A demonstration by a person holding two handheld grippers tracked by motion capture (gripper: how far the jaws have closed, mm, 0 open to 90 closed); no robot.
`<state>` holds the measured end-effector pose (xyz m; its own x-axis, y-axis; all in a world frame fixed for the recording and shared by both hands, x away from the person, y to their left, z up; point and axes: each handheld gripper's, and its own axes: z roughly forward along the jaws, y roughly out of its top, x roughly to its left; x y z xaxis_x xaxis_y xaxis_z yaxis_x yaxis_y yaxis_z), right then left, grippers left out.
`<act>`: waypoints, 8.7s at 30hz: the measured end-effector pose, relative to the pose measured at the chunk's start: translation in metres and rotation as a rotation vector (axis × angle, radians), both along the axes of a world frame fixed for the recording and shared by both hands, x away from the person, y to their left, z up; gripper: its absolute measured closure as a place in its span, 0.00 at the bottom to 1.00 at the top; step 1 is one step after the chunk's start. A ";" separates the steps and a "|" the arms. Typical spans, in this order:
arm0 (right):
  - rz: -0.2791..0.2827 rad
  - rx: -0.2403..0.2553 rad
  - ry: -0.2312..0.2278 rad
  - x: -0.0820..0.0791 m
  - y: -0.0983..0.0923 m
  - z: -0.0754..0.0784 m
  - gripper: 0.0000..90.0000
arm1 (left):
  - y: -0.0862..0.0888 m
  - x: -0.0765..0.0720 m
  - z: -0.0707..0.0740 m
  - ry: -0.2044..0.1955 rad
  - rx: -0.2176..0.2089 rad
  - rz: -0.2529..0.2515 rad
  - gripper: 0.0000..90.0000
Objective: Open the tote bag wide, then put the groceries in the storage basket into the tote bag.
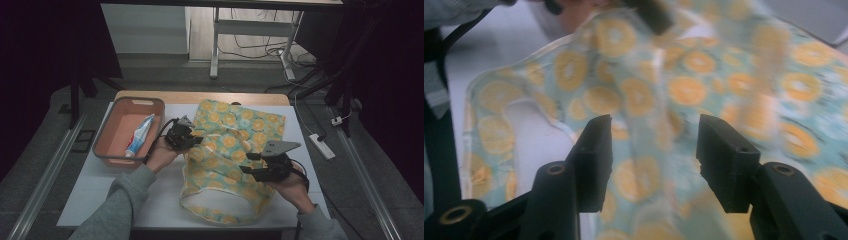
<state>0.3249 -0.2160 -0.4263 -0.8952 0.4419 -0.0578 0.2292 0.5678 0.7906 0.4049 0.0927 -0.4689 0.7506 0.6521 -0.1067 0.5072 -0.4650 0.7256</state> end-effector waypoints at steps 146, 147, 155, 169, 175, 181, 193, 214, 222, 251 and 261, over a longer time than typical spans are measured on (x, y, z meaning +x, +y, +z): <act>-0.109 0.131 0.091 0.093 0.020 -0.008 1.00 | 0.162 0.061 -0.035 0.409 0.276 0.359 0.76; -0.109 0.130 0.091 0.093 0.020 -0.008 1.00 | 0.163 0.061 -0.035 0.414 0.263 0.361 0.78; -0.114 0.124 0.088 0.094 0.019 -0.009 1.00 | 0.173 0.060 -0.034 0.424 0.204 0.353 0.84; -0.114 0.127 0.088 0.094 0.020 -0.009 1.00 | 0.194 0.046 0.001 0.325 0.078 0.352 0.84; -0.115 0.127 0.087 0.094 0.019 -0.009 1.00 | 0.198 0.034 0.023 0.266 0.015 0.346 0.84; -0.115 0.126 0.085 0.094 0.019 -0.009 1.00 | 0.201 0.021 0.042 0.206 -0.019 0.325 0.84; -0.116 0.124 0.086 0.094 0.020 -0.009 1.00 | 0.190 -0.001 0.060 0.134 -0.074 0.247 0.84; -0.117 0.116 0.079 0.094 0.023 -0.011 1.00 | 0.119 -0.045 0.067 0.087 -0.141 -0.023 0.84; -0.111 0.109 0.075 0.094 0.025 -0.011 1.00 | 0.091 -0.051 0.062 0.096 -0.133 -0.095 0.84; -0.113 0.095 0.064 0.099 0.043 -0.014 1.00 | 0.019 -0.078 0.058 0.109 -0.106 -0.306 0.84; -0.128 0.109 0.062 0.104 0.044 -0.012 1.00 | 0.005 -0.084 0.055 0.116 -0.089 -0.330 0.84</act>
<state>0.4286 -0.1722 -0.4384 -0.8313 0.5535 0.0500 0.3445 0.4426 0.8279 0.3213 0.0973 -0.4138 0.8988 0.3606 -0.2492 0.4216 -0.5555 0.7167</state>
